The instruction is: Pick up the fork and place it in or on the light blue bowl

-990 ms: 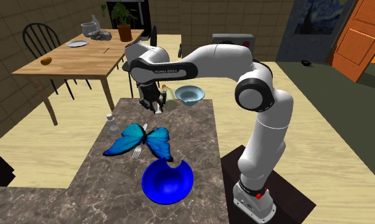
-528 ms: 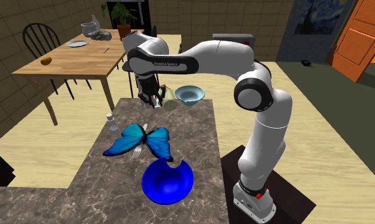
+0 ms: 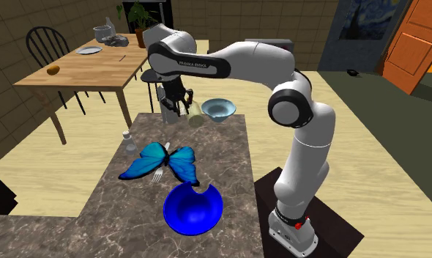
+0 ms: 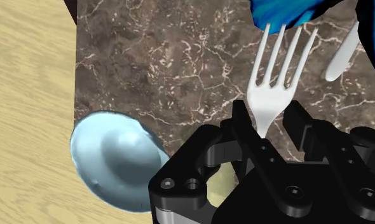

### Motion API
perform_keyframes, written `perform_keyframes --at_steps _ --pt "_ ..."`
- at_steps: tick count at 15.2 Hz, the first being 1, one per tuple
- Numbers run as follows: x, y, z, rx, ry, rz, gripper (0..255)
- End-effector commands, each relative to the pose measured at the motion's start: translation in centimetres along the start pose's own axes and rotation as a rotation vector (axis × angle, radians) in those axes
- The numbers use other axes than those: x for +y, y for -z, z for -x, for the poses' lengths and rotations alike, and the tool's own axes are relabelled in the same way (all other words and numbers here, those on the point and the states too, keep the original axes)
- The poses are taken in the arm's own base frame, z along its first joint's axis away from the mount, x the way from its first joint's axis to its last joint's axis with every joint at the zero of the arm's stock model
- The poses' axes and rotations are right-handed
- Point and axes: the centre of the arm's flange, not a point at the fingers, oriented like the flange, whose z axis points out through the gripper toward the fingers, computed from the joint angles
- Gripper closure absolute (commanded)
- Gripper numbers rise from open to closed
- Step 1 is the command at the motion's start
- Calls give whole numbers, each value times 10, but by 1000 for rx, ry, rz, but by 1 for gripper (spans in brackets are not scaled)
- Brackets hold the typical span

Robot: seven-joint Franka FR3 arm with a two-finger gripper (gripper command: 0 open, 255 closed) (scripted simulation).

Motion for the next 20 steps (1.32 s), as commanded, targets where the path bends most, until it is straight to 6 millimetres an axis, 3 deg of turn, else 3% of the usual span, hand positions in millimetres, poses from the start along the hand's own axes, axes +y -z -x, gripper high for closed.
perform_keyframes --at_steps 1,17,20 --pt "20 -1 -13 0 1 0 255" --pt "191 -24 -140 0 1 0 255" --pt "188 -40 -141 0 1 0 255"
